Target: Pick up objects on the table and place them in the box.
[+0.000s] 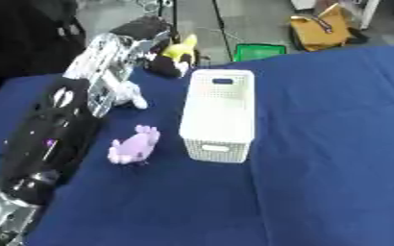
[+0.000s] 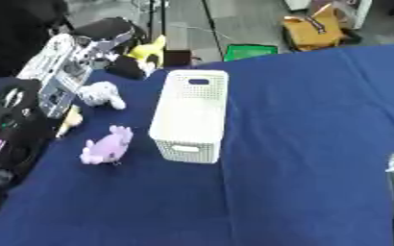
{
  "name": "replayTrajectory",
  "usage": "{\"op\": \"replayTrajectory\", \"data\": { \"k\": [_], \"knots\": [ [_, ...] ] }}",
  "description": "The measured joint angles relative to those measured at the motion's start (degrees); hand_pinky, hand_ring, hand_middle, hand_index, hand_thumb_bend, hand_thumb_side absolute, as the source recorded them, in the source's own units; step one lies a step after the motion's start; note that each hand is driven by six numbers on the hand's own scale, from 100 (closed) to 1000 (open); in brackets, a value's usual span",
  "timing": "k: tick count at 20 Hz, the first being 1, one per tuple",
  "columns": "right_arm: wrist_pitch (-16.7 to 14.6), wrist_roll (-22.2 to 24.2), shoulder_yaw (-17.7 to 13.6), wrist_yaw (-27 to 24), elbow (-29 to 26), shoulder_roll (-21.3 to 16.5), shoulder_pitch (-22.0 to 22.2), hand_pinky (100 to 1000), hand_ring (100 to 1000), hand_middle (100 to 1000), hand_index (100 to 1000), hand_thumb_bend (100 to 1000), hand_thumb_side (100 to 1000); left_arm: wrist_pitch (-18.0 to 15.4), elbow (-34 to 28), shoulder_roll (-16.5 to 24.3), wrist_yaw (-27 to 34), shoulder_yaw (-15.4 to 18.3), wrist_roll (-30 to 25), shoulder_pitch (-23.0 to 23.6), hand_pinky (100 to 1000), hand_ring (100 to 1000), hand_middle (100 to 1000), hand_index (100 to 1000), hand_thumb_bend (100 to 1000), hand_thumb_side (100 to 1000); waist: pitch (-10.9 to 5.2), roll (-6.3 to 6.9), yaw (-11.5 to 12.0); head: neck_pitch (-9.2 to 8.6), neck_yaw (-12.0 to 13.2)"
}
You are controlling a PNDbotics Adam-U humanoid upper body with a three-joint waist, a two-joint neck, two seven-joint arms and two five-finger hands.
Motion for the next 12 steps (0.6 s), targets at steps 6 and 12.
{"op": "replayTrajectory", "data": {
  "k": [6, 12],
  "knots": [
    [-0.2, -0.21, 0.34, -0.56, 0.0, 0.41, -1.2, 842, 893, 708, 758, 100, 996, -0.79, 6.62, -2.06, 2.05, 1.14, 4.37, -1.74, 100, 260, 325, 539, 100, 467, 1.14, 0.17, -1.52, -0.59, 0.86],
    [-0.37, -0.35, 0.65, -1.12, 0.0, 0.62, -2.46, 843, 894, 707, 757, 100, 992, -0.72, 13.32, -4.11, 2.95, 3.43, 8.21, -3.28, 100, 260, 324, 540, 100, 459, 2.32, 0.75, -3.84, -1.59, 1.97]
  ]
}}
